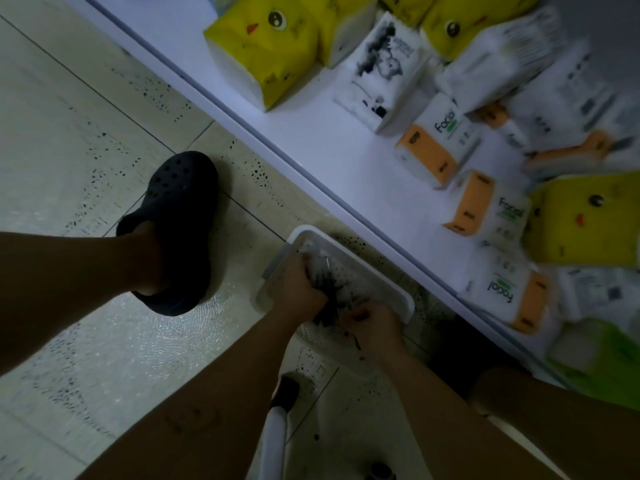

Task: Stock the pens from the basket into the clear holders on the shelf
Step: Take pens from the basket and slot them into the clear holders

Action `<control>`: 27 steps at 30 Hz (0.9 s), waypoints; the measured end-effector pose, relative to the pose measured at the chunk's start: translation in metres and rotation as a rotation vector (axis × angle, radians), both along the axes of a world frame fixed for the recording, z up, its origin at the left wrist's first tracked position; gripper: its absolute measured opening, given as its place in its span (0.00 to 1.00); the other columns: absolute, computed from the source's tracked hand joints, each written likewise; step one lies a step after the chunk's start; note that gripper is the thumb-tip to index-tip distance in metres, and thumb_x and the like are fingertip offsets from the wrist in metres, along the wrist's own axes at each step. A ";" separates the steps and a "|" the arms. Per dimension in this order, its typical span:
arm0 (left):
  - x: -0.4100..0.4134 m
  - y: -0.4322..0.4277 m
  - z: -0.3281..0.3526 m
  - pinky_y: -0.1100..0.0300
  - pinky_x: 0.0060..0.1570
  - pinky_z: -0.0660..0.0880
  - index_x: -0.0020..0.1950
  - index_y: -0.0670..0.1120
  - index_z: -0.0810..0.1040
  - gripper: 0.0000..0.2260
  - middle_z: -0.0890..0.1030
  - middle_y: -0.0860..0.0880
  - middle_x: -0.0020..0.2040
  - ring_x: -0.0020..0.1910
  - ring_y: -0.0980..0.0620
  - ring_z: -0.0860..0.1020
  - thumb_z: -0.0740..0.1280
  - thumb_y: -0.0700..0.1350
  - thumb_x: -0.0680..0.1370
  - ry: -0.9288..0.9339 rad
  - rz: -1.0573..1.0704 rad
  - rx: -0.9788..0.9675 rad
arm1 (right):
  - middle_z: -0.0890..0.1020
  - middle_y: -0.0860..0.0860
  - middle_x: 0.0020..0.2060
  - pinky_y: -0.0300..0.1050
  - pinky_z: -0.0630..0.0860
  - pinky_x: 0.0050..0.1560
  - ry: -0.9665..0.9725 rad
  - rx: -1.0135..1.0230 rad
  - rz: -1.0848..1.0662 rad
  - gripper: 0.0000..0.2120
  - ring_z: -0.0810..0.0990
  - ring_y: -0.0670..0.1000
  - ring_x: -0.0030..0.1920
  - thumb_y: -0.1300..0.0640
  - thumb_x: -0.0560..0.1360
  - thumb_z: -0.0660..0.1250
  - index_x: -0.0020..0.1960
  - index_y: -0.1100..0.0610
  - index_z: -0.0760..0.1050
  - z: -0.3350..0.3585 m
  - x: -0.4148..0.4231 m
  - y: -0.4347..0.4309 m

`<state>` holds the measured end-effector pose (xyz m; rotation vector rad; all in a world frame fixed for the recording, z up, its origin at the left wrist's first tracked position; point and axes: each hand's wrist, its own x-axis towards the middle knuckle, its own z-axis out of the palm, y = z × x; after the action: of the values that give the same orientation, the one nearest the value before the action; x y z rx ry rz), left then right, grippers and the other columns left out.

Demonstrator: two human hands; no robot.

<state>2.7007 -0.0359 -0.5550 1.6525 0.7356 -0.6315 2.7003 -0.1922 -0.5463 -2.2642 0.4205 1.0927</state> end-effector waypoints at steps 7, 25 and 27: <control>0.000 0.006 0.053 0.43 0.55 0.77 0.65 0.46 0.68 0.27 0.77 0.43 0.56 0.56 0.43 0.77 0.72 0.32 0.70 0.056 -0.239 -0.190 | 0.79 0.51 0.48 0.49 0.80 0.48 -0.087 0.058 -0.137 0.13 0.79 0.52 0.49 0.61 0.73 0.71 0.54 0.53 0.71 0.043 -0.013 0.004; -0.011 -0.017 0.229 0.47 0.40 0.81 0.66 0.50 0.74 0.14 0.83 0.40 0.44 0.39 0.43 0.82 0.63 0.41 0.81 -0.491 -0.298 -0.144 | 0.79 0.51 0.32 0.45 0.73 0.35 -0.573 0.214 -0.173 0.11 0.78 0.50 0.31 0.52 0.81 0.60 0.46 0.54 0.77 0.213 -0.037 -0.015; -0.009 -0.017 0.255 0.48 0.40 0.81 0.65 0.49 0.75 0.14 0.82 0.39 0.43 0.41 0.44 0.83 0.66 0.40 0.79 -0.557 -0.277 -0.138 | 0.80 0.53 0.32 0.44 0.74 0.32 -0.625 0.337 -0.289 0.05 0.78 0.49 0.29 0.55 0.81 0.62 0.52 0.52 0.76 0.233 -0.038 -0.018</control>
<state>2.6912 -0.0526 -0.2996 1.7030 0.0603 -0.3697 2.6625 -0.2105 -0.3136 -2.0235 0.2636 0.2546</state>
